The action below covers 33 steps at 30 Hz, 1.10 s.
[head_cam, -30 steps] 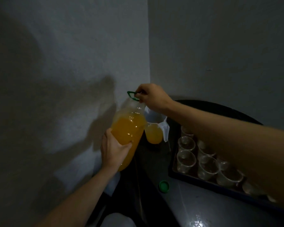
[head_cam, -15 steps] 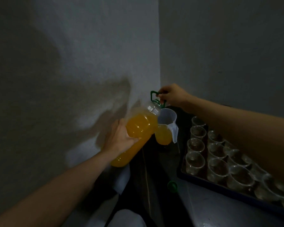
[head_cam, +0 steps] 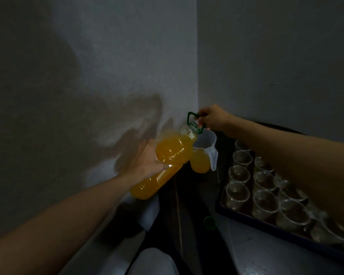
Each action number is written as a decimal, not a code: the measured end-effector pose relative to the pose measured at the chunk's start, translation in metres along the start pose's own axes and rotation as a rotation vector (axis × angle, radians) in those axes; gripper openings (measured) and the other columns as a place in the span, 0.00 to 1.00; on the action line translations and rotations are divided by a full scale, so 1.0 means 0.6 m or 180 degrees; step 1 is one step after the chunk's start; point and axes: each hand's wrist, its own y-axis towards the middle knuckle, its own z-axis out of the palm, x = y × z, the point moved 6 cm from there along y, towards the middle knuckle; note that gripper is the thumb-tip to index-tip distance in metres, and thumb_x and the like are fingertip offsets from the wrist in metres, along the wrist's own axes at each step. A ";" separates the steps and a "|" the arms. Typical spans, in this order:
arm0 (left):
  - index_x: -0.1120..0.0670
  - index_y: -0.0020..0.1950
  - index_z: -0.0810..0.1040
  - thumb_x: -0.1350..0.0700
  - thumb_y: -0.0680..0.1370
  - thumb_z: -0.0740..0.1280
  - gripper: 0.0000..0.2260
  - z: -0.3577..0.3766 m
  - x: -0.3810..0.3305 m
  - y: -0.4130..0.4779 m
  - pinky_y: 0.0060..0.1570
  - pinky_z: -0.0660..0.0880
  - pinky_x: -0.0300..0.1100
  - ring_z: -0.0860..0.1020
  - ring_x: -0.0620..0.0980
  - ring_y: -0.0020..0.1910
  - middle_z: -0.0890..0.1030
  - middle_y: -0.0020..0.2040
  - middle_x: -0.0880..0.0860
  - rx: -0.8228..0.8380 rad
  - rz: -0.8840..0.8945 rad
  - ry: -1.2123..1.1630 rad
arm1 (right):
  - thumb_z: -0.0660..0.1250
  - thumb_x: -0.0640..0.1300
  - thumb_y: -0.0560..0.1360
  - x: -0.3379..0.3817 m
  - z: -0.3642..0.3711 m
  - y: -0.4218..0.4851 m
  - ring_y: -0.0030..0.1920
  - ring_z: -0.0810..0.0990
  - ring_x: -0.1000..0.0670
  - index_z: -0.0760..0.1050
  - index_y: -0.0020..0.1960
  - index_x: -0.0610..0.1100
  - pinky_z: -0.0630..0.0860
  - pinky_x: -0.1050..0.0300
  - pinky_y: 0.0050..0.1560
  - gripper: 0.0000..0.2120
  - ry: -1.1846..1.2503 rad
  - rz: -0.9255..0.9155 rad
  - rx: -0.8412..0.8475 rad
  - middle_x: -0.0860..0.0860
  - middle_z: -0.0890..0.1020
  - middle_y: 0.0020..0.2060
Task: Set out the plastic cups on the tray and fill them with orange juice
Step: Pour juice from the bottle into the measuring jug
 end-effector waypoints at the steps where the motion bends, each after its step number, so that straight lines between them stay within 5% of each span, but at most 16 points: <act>1: 0.52 0.66 0.71 0.45 0.65 0.82 0.35 -0.001 -0.001 0.000 0.47 0.72 0.45 0.75 0.51 0.55 0.75 0.60 0.51 0.0040 0.0015 0.0047 | 0.63 0.31 0.79 0.000 0.001 -0.001 0.46 0.78 0.50 0.75 0.65 0.36 0.78 0.56 0.51 0.15 0.0021 0.0008 0.0041 0.40 0.80 0.55; 3: 0.52 0.69 0.70 0.46 0.66 0.81 0.36 -0.004 -0.005 0.003 0.46 0.70 0.45 0.75 0.52 0.57 0.75 0.62 0.52 0.0108 0.0087 0.0173 | 0.63 0.31 0.79 -0.001 0.003 -0.004 0.45 0.78 0.51 0.74 0.66 0.36 0.77 0.58 0.49 0.17 0.0037 0.0012 0.0096 0.40 0.80 0.55; 6: 0.53 0.69 0.70 0.46 0.65 0.81 0.37 -0.007 -0.002 0.009 0.49 0.74 0.46 0.75 0.55 0.61 0.73 0.64 0.52 0.0199 0.0101 0.0198 | 0.63 0.31 0.79 -0.001 0.008 -0.008 0.52 0.79 0.46 0.74 0.67 0.36 0.78 0.51 0.59 0.17 0.0027 0.0002 0.0132 0.39 0.79 0.57; 12: 0.49 0.69 0.72 0.37 0.61 0.79 0.41 -0.029 -0.008 0.011 0.49 0.80 0.49 0.78 0.52 0.53 0.77 0.59 0.49 0.0202 0.0281 0.0532 | 0.63 0.30 0.78 0.002 0.015 -0.005 0.57 0.78 0.42 0.73 0.67 0.35 0.75 0.44 0.64 0.18 -0.0027 -0.0049 0.0192 0.38 0.79 0.59; 15: 0.51 0.66 0.75 0.36 0.62 0.79 0.38 -0.037 -0.009 0.015 0.45 0.78 0.45 0.80 0.52 0.50 0.80 0.56 0.49 0.0247 0.0323 0.0642 | 0.63 0.31 0.78 0.000 0.027 -0.003 0.54 0.77 0.46 0.72 0.68 0.36 0.76 0.48 0.62 0.18 -0.0089 -0.0061 0.0179 0.39 0.78 0.59; 19: 0.49 0.64 0.77 0.33 0.59 0.78 0.38 -0.042 -0.012 0.020 0.47 0.78 0.47 0.81 0.55 0.52 0.82 0.55 0.50 0.0312 0.0367 0.0838 | 0.64 0.33 0.79 -0.009 0.039 -0.001 0.52 0.77 0.47 0.73 0.68 0.37 0.74 0.58 0.47 0.17 -0.0215 -0.0030 0.0181 0.40 0.79 0.59; 27: 0.52 0.63 0.76 0.35 0.60 0.79 0.37 -0.043 -0.013 0.018 0.47 0.80 0.49 0.81 0.55 0.49 0.82 0.52 0.51 0.0353 0.0369 0.0880 | 0.63 0.33 0.79 -0.017 0.030 -0.003 0.45 0.78 0.52 0.74 0.65 0.38 0.73 0.62 0.42 0.15 -0.0039 0.0017 0.0173 0.44 0.79 0.52; 33: 0.49 0.50 0.79 0.34 0.58 0.77 0.28 -0.037 -0.010 0.019 0.41 0.81 0.48 0.81 0.50 0.39 0.81 0.41 0.47 0.0467 0.0352 0.0839 | 0.64 0.32 0.78 -0.022 0.036 -0.003 0.50 0.80 0.46 0.74 0.66 0.36 0.78 0.53 0.54 0.16 0.0003 0.0063 0.0226 0.39 0.81 0.55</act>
